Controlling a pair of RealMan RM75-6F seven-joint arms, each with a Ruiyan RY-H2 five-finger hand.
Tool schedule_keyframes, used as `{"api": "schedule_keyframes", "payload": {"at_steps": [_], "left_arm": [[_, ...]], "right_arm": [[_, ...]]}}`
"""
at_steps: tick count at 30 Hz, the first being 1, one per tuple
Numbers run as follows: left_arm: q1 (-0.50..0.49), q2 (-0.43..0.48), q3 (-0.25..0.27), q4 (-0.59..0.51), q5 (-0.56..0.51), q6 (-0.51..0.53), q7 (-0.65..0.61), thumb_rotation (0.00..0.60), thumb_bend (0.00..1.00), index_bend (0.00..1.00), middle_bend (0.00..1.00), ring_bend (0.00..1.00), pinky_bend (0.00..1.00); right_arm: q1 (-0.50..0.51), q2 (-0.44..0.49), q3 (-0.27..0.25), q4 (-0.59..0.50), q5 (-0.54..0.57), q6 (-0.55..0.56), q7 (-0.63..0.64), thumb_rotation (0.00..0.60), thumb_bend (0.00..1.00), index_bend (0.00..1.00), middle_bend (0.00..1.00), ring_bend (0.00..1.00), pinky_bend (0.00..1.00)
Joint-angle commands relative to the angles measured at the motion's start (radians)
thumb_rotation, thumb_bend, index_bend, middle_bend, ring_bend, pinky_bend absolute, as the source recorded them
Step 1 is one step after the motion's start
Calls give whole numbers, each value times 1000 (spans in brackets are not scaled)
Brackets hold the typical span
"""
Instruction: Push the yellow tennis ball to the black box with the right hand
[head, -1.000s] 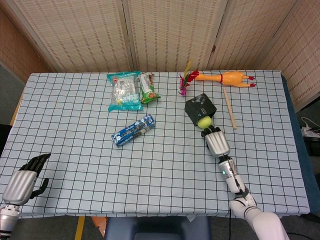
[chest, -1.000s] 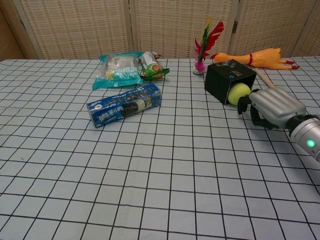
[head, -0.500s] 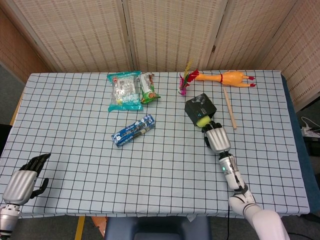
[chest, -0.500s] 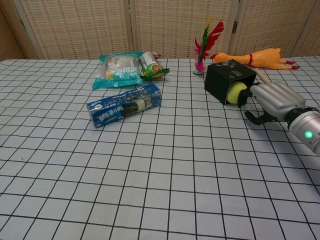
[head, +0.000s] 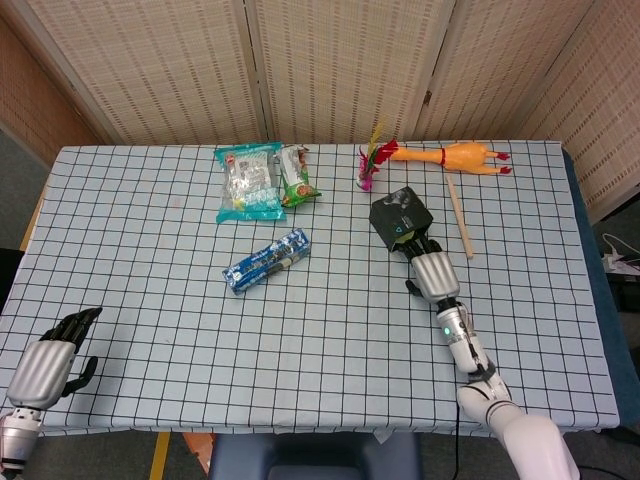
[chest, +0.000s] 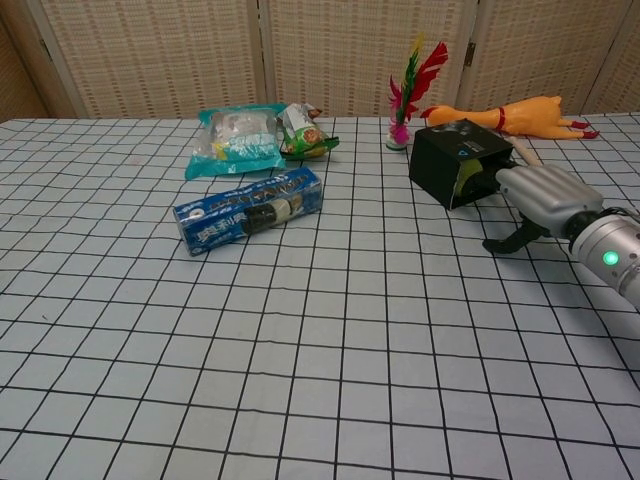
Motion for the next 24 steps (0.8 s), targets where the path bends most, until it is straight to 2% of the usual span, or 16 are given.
{"api": "schedule_keyframes", "payload": {"at_steps": [1,3,6,14,19,22,24], "left_arm": [[-1,-1,-1,0,-3,-3,2,600,476,75,86,101,323],[-1,-1,-1,0,-5,-3,2,600,476,75,86,101,324],[-1,-1,-2,0,-7,-4,3,600,476,76,86,100,323],[1,2,0,-3,-3,1,-4,600,476,75,86,101,323],[1,4,1,-5,1,2,-10,600,476,75,87,101,323],[1,5,3,-5,5,4,-15,600,476,75,87,101,324],[2,7,4,-5,8,6,-18,600,476,75,86,101,323]], "right_arm": [[9,6,-8,-4,-7,-13,32,600,104,136,80,0,102],[10,7,-15,-4,-14,-9,46,600,92,74,31,0,65],[8,7,-23,-2,-22,-3,56,600,88,14,5,0,64],[-1,25,-25,-41,-24,24,55,600,88,11,5,0,64],[-23,69,-19,-133,-13,42,5,600,88,21,5,0,64],[-53,117,-14,-233,-6,83,-55,600,88,72,9,0,64],[-81,157,-18,-319,-8,127,-95,600,91,203,79,4,67]]}}
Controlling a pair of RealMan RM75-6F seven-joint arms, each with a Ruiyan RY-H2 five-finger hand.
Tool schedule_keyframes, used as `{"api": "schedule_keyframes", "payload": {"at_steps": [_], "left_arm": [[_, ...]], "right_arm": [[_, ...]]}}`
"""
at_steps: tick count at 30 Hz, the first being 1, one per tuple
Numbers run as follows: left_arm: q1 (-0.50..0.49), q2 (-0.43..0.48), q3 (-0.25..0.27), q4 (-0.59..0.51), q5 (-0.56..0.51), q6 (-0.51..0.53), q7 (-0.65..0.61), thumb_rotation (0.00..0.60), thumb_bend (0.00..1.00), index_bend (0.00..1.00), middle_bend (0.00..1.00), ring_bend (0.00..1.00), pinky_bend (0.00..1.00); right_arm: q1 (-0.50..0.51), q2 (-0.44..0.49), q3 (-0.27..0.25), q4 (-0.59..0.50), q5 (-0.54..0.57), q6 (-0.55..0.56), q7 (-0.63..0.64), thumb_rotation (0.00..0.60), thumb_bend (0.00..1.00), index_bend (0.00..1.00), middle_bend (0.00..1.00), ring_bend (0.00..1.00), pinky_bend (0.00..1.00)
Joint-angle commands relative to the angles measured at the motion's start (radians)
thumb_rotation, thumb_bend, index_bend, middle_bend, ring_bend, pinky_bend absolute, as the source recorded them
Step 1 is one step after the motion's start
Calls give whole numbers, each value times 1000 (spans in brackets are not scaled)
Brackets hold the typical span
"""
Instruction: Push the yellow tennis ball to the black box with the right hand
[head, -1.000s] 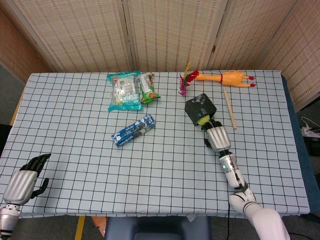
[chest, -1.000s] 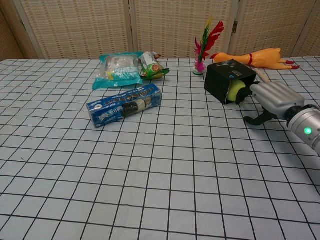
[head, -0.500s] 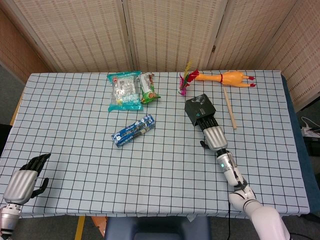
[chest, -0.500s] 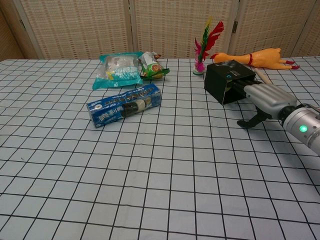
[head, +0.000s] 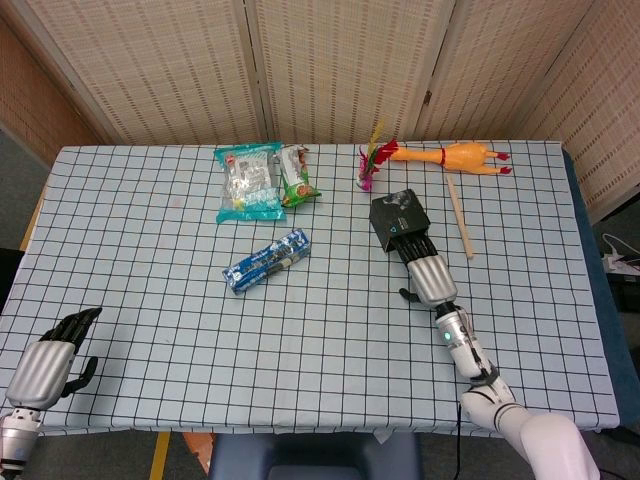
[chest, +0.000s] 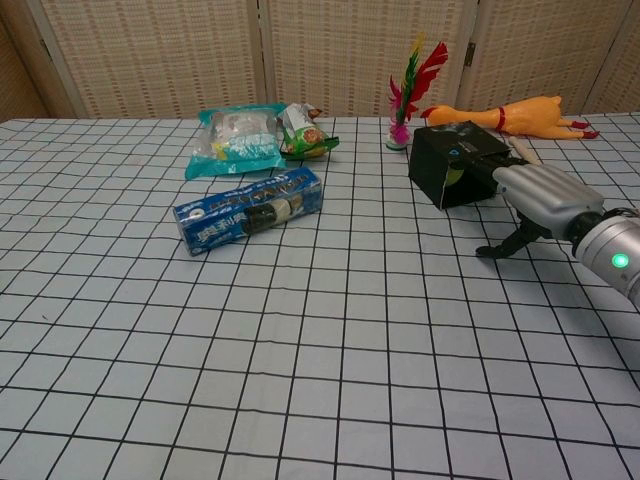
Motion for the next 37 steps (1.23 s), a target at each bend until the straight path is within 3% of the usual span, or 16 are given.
{"api": "schedule_keyframes", "payload": {"at_steps": [1,3,6,13,19,23,30,37], "left_arm": [[0,2,1,-1,3,2,-4,600,476,76,86,100,323],[1,3,1,-3,4,3,-6,600,476,76,88,101,323],[3,6,3,-4,10,8,-10,600,476,75,91,101,324],[8,12,4,-5,18,22,-21,600,477,76,95,101,324],[6,15,5,-5,14,14,-29,600,476,79,98,101,324],[6,17,5,-10,11,10,-27,600,477,84,99,101,325],[4,12,5,-11,11,6,-12,600,477,84,101,101,324],[-2,7,8,-15,14,-4,9,600,477,85,101,101,324]], "right_arm": [[-64,87,-1,-170,1,99,-96,600,91,251,118,17,76],[-93,118,-9,-241,-8,147,-137,600,94,384,232,95,141],[-143,183,-35,-371,-31,220,-217,600,96,477,298,156,199],[-245,339,-77,-638,-63,345,-380,600,96,512,311,164,202],[-327,443,-63,-802,-55,459,-504,600,98,503,311,161,202],[-369,469,-62,-840,-58,512,-553,600,98,409,290,94,196],[-405,478,-70,-823,-64,519,-511,600,98,248,159,0,157],[-424,469,-59,-793,-69,526,-465,600,98,217,134,0,155]]}}
